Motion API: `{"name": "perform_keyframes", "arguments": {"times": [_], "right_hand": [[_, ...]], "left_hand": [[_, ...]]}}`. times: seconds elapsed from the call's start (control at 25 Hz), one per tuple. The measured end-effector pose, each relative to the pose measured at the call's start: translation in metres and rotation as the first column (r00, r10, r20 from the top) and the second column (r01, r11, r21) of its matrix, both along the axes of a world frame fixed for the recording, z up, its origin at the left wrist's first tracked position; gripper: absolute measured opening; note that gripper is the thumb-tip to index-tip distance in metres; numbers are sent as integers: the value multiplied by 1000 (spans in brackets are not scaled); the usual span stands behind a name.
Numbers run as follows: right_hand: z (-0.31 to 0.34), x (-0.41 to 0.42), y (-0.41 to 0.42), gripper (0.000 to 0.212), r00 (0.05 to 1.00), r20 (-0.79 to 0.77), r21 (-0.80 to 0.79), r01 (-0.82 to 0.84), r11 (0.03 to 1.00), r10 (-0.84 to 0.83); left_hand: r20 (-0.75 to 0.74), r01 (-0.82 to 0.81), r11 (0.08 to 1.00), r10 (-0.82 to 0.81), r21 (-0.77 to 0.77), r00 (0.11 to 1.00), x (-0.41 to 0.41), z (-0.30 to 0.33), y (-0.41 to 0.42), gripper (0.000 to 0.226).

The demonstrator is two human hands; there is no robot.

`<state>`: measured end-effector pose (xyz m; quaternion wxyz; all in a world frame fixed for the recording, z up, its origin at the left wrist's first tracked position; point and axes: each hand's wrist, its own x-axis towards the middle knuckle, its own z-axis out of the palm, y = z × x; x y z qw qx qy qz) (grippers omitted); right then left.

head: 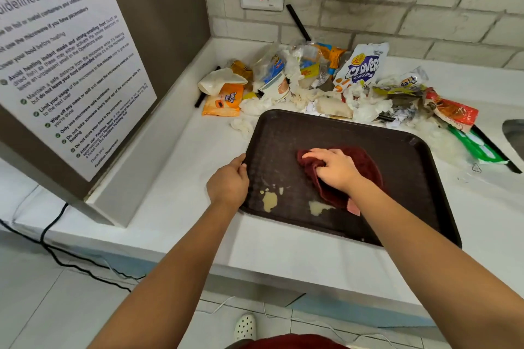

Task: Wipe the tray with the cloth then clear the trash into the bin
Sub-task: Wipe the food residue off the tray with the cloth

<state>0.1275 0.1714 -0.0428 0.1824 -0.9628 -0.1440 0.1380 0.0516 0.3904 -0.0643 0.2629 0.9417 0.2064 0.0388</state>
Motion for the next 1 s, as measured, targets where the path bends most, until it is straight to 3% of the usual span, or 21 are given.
{"name": "perform_keyframes", "arguments": {"times": [0.2,0.36,0.48,0.6,0.76,1.0], "right_hand": [[3,-21,50,49,984,-37,1,-173,985,173],[5,-49,69,51,914,-55,28,-402,915,403],[6,-57,55,52,874,-45,40,-482,875,484],[6,-53,26,52,906,-26,40,-422,906,423],[-2,-43,-2,45,978,85,-38,-190,981,193],[-11,-23,18,44,995,99,-73,-5,997,12]], "left_hand": [[-12,-31,1000,31,-6,999,-1,0,0,39],[1,-44,999,44,-13,999,-1,1,-1,39],[8,-35,999,35,-21,999,-3,1,0,39],[9,-28,999,29,-36,1000,-3,-1,2,39],[18,-31,998,32,-59,999,-3,-1,3,39],[15,6,999,-5,-51,1000,-2,-2,6,39]]}}
